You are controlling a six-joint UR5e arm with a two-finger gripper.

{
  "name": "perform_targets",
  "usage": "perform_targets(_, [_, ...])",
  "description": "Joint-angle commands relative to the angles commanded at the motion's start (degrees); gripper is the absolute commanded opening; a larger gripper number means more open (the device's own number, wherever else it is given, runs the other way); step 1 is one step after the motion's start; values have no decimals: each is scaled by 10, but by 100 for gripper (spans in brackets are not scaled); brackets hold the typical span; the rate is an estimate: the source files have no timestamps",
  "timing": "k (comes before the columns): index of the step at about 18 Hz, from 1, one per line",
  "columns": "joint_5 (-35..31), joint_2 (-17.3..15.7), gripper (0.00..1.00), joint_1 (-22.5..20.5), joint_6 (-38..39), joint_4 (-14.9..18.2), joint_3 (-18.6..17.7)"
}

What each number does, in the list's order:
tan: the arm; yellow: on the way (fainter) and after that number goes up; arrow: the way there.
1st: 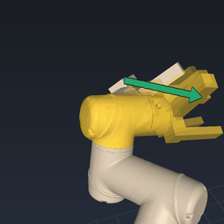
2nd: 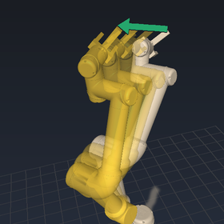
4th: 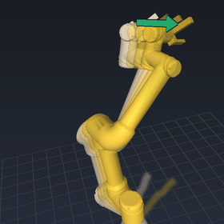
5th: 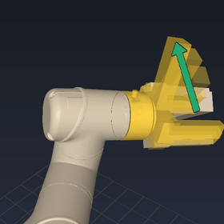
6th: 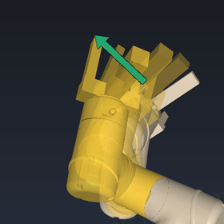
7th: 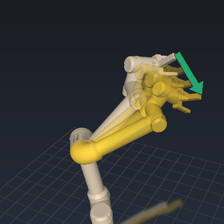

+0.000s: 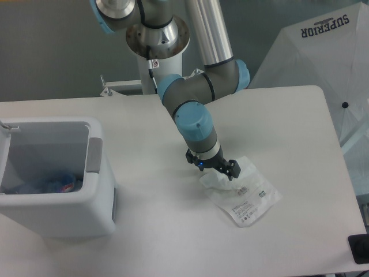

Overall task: Place the trash in the trash can
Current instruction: 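Lower the gripper and pinch the bag's edge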

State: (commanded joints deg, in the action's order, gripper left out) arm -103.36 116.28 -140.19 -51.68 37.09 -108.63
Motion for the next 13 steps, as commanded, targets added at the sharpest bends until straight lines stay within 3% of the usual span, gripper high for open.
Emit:
perform_targets(4, [-4,-1,49,0,2,1,1])
perform_targets(6, [-3,-2,19,-3,3,2,3])
perform_targets(7, [-2,-3,9,-3,3,2,4])
perform_targets(8, [-2,-3,3,-3,3,2,4])
perform_targets(13, [2,-9,0,-8,3,8,18])
